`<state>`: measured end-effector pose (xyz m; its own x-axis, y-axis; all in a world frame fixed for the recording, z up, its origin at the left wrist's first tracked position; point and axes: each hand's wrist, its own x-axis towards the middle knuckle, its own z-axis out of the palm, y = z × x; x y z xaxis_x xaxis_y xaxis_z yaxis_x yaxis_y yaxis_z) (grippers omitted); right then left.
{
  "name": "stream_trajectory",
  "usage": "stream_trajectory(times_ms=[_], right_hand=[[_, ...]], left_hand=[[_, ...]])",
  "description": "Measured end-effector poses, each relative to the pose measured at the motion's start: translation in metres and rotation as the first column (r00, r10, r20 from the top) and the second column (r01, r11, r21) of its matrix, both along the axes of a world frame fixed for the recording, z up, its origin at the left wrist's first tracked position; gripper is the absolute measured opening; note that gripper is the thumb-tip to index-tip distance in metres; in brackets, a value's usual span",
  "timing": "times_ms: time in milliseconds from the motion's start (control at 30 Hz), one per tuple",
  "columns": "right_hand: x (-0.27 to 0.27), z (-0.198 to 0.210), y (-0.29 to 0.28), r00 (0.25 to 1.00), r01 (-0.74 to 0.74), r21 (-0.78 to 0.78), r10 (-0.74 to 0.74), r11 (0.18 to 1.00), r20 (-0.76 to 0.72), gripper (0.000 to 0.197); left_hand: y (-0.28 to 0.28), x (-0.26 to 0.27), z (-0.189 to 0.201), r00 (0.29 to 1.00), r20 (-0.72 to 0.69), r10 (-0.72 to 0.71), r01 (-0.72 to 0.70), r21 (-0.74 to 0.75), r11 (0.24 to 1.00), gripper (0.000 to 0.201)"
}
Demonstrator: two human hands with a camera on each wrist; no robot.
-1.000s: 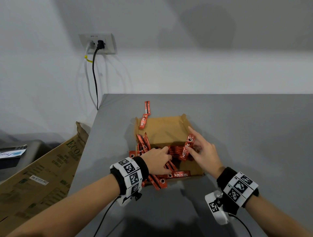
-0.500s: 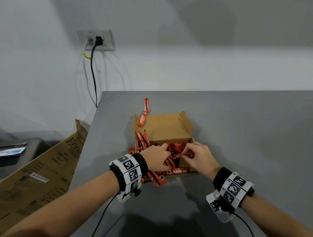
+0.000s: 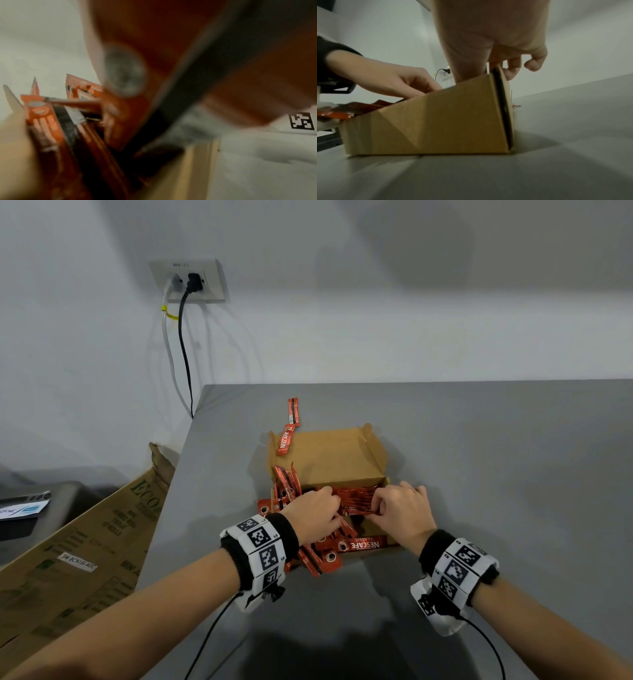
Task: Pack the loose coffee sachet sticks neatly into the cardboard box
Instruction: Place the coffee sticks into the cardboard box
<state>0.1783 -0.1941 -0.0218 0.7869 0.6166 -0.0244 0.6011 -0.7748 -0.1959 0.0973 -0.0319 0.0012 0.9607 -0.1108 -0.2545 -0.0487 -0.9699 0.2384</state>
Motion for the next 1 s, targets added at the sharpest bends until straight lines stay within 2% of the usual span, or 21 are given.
stream_trajectory(times_ms=[200, 333, 533, 600, 700, 833, 1000], right_hand=[[0.013, 0.008, -0.009, 0.986, -0.104, -0.012, 0.102, 0.994, -0.131, 0.028], [0.012, 0.007, -0.012, 0.983, -0.154, -0.025, 0.151, 0.988, -0.103, 0.025], [0.014, 0.007, -0.005, 0.986, -0.113, -0.025, 0.109, 0.993, -0.128, 0.022], [0.016, 0.009, -0.005, 0.983, -0.119, -0.039, 0.112, 0.992, -0.147, 0.022], [0.018, 0.012, -0.003, 0.979, -0.130, -0.063, 0.118, 0.990, -0.167, 0.023], [0.019, 0.014, -0.003, 0.978, -0.134, -0.080, 0.119, 0.988, -0.174, 0.024], [0.020, 0.012, -0.009, 0.978, -0.151, 0.021, 0.152, 0.988, -0.146, 0.029]], left_hand=[[-0.001, 0.001, 0.001, 0.999, 0.052, 0.016, -0.016, 0.004, 1.000, 0.031], [-0.001, 0.000, -0.002, 0.999, 0.050, 0.009, -0.010, 0.028, 1.000, 0.032], [-0.003, -0.002, -0.001, 0.991, 0.132, 0.030, -0.035, 0.037, 0.999, 0.032], [-0.004, -0.002, 0.000, 0.981, 0.196, 0.003, -0.013, 0.051, 0.999, 0.031], [-0.005, -0.001, -0.001, 0.958, 0.266, -0.109, 0.097, 0.057, 0.994, 0.026], [-0.007, 0.003, -0.003, 0.961, 0.177, -0.212, 0.201, 0.081, 0.976, 0.026], [-0.003, 0.002, -0.007, 0.981, 0.116, -0.153, 0.146, 0.067, 0.987, 0.030]])
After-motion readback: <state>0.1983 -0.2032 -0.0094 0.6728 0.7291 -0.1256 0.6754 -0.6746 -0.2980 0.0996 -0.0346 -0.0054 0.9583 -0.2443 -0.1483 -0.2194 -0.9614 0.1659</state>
